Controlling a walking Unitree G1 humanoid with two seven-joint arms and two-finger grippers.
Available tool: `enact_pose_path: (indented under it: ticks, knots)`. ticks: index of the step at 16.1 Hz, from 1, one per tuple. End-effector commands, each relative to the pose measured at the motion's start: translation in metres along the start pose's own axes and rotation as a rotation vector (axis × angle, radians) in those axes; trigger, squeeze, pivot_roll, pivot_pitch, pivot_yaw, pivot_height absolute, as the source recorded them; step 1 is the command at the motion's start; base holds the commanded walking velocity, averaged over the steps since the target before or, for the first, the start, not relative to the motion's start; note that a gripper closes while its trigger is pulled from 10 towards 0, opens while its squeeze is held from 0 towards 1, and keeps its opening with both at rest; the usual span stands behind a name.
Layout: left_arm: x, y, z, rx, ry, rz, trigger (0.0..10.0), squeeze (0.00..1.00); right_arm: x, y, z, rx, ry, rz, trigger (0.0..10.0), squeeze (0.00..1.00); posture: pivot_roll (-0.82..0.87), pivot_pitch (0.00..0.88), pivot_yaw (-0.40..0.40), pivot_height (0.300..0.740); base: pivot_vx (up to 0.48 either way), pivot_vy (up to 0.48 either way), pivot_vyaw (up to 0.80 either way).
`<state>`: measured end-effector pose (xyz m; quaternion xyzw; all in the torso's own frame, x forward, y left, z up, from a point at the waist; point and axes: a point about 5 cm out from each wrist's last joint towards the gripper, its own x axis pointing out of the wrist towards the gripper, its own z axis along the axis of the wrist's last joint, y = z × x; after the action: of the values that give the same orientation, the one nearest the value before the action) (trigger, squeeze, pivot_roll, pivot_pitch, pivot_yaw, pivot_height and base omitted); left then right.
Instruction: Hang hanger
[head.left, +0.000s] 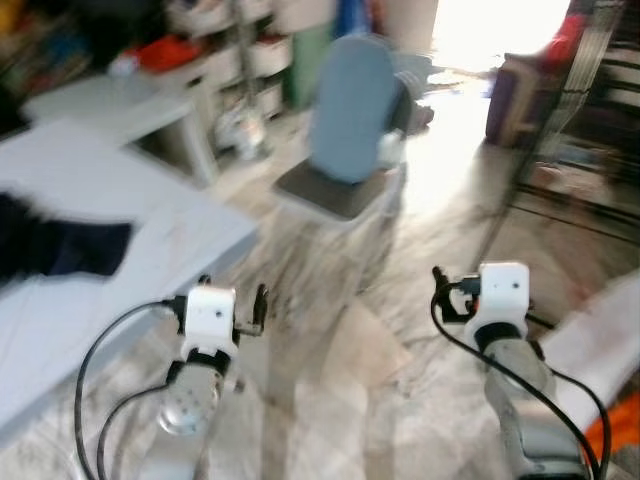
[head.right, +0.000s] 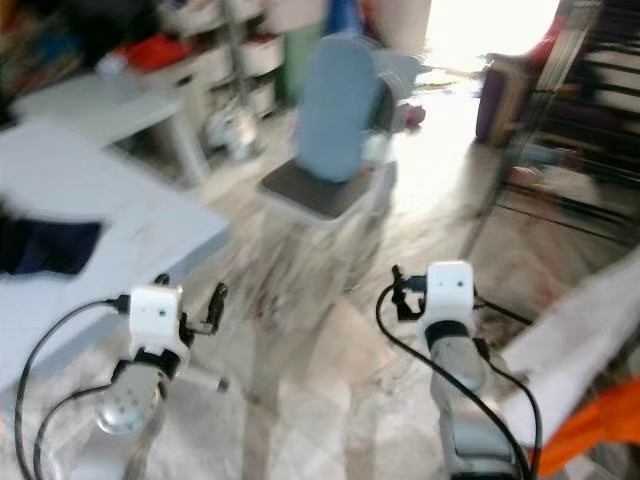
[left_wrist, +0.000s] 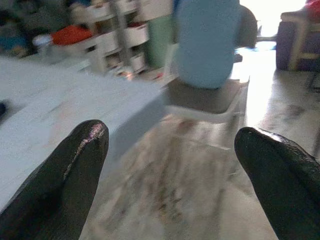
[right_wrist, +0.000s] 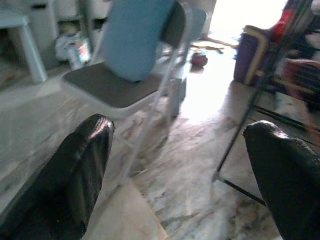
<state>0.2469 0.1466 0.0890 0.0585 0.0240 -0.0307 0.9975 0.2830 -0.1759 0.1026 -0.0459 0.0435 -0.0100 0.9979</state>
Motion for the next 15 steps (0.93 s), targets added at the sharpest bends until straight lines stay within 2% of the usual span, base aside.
enact_pose_path:
  ticks: [1, 4, 6, 15]
  knots:
    - [0.0013, 0.0017, 0.0038, 0.008, -0.008, 0.011, 10.0, 0.00, -0.0008, 0.0002, 0.0008, 0.013, 0.002, 0.005, 10.0, 0.00, -0.06, 0.000, 0.006, 0.740, 0.000, 0.000, 0.00]
    - [0.0011, 0.0037, 0.0044, 0.015, -0.005, 0.029, 10.0, 0.00, 0.0005, 0.0022, 0.0013, 0.010, 0.006, 0.010, 10.0, 0.00, -0.05, 0.000, 0.001, 0.740, 0.000, 0.000, 0.00]
    - [0.0019, 0.0046, 0.0044, 0.015, 0.000, 0.030, 10.0, 0.00, 0.0010, 0.0032, 0.0013, 0.018, 0.012, 0.010, 10.0, 0.00, -0.05, 0.000, 0.003, 0.740, -0.249, 0.000, 0.00]
    - [0.0060, 0.0025, 0.0051, 0.006, 0.010, 0.025, 10.0, 0.00, 0.0023, 0.0030, 0.0020, 0.024, 0.021, 0.010, 10.0, 0.00, -0.05, 0.000, 0.009, 0.740, -0.343, 0.000, 0.00]
